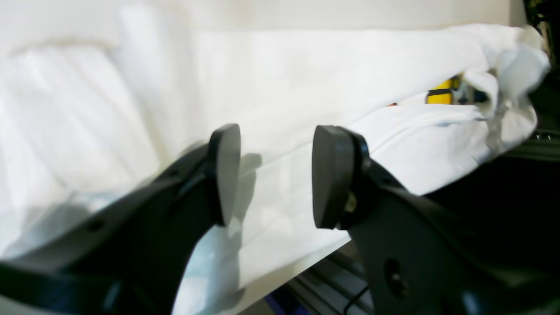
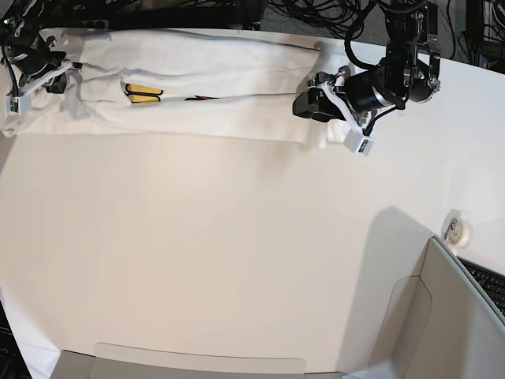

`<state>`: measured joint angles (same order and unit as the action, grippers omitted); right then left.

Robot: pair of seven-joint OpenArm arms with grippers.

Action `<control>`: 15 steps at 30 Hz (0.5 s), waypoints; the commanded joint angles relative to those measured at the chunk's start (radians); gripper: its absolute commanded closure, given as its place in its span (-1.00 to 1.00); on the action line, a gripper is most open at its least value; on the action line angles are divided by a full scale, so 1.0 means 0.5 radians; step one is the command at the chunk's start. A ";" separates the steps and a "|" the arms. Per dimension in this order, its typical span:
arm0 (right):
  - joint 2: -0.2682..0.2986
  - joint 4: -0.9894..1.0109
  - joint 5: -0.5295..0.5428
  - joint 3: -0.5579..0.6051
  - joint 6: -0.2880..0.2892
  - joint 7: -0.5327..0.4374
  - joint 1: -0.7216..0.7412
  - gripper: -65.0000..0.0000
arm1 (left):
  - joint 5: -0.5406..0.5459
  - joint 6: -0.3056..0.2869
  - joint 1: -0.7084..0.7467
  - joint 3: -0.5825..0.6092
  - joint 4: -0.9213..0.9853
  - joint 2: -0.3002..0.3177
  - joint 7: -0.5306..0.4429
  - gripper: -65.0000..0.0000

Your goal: Layout the t-shirt on the table in an organized manner, then fold the t-shirt properly

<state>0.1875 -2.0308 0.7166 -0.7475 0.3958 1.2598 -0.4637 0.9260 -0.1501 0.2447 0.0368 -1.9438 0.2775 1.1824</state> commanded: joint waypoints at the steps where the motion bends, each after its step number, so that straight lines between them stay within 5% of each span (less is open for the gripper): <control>1: 0.035 -0.034 0.060 -0.019 0.008 -0.036 -0.041 1.00 | 0.037 -0.008 -0.015 -0.002 -0.030 0.011 -0.022 0.24; 8: 0.038 -0.037 0.222 -0.164 0.008 -0.032 -0.228 0.96 | 0.040 -0.008 -0.012 -0.005 -0.030 0.011 -0.025 0.24; 15: 0.160 -0.037 0.673 -0.467 0.008 -0.029 -0.400 0.32 | 0.040 -0.008 -0.006 0.005 -0.030 0.011 -0.031 0.24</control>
<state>0.2565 -2.0335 1.0325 -0.9756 0.3962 1.2583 -0.6552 0.9268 -0.1501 0.2462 0.0395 -1.9438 0.2775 1.1786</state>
